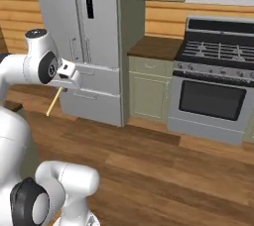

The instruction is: Take a straw from the drawer in front and place it inside the glass cup on the dining counter.

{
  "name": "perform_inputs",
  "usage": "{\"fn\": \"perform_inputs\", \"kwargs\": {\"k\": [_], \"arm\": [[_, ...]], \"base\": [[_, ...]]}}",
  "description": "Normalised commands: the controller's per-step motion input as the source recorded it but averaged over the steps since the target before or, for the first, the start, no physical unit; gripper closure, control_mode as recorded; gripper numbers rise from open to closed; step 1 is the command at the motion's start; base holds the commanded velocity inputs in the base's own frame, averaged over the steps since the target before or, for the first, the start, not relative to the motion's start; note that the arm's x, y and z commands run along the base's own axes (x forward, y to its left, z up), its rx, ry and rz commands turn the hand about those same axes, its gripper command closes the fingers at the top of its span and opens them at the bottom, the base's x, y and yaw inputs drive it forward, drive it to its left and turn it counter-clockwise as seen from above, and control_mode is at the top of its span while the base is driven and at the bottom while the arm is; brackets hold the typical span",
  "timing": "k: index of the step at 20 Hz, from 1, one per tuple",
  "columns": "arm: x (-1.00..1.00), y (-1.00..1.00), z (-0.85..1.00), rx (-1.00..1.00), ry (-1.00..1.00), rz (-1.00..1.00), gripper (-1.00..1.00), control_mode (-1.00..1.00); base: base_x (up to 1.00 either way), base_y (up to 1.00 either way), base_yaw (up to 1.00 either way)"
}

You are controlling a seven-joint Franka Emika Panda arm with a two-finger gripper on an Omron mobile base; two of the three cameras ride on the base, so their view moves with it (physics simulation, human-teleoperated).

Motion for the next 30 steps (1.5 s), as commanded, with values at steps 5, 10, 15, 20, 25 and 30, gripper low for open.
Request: {"fn": "perform_inputs", "kwargs": {"k": [5,10,15,20,25,30], "arm": [[0.00,0.00,0.00,0.00,0.00,0.00,1.00,1.00],[0.00,0.00,0.00,0.00,0.00,0.00,1.00,1.00],[0.00,0.00,0.00,0.00,0.00,0.00,1.00,1.00],[0.00,0.00,0.00,0.00,0.00,0.00,1.00,1.00],[0.00,0.00,0.00,0.00,0.00,0.00,1.00,1.00],[0.00,0.00,0.00,0.00,0.00,0.00,1.00,1.00]], "base": [[1.00,-0.28,0.40],[1.00,-0.19,0.50],[1.00,-0.13,0.57],[1.00,-0.07,0.67],[0.99,0.00,0.74],[0.93,-0.23,0.67]]}}
